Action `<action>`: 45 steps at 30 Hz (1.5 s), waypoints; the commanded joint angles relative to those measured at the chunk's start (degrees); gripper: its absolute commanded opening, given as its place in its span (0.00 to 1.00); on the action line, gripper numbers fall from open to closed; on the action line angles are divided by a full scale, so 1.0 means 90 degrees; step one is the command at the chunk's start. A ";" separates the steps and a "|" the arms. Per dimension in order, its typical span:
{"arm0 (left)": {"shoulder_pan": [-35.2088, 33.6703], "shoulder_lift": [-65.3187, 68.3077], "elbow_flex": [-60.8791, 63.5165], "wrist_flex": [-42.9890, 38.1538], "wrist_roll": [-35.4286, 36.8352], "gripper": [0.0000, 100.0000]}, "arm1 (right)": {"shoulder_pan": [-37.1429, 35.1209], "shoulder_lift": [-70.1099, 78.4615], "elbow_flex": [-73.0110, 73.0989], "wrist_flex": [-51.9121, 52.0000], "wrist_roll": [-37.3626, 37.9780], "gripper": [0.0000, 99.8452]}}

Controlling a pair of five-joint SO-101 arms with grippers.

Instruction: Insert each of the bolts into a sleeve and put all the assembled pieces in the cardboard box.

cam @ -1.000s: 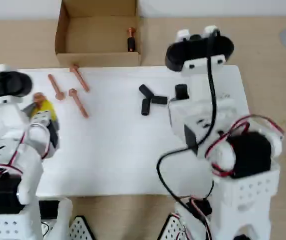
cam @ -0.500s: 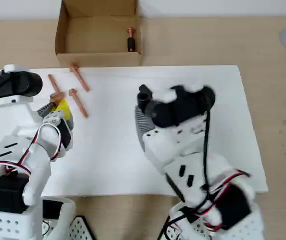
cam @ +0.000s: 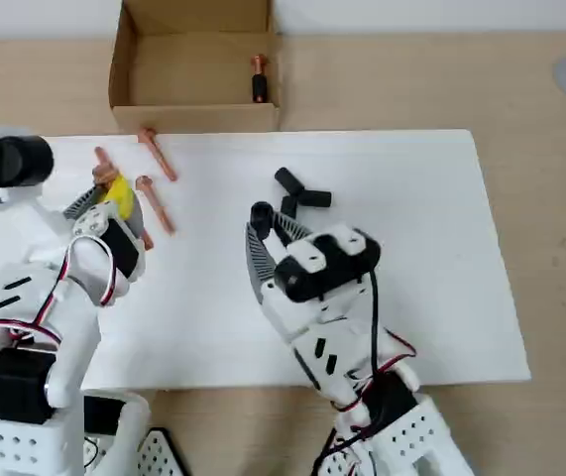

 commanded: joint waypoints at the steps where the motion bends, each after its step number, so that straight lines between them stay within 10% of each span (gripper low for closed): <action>1: 0.0098 -0.0083 -0.0098 -0.0293 0.0088 0.01 | -0.0083 -0.0298 0.0073 -0.0186 -0.0059 0.01; 14: 0.2344 0.0083 -0.0107 -0.1416 -0.0938 0.01 | -0.0620 -0.0298 0.0073 -0.0156 0.0508 0.01; 26: 0.2462 0.1148 -0.1045 -0.1358 -0.2432 0.01 | -0.0786 -0.0259 0.0083 -0.0166 0.0488 0.01; 45: 0.2813 0.1617 -0.1201 -0.1182 -0.1250 0.01 | -0.0786 -0.0298 0.0083 -0.0166 -0.0147 0.01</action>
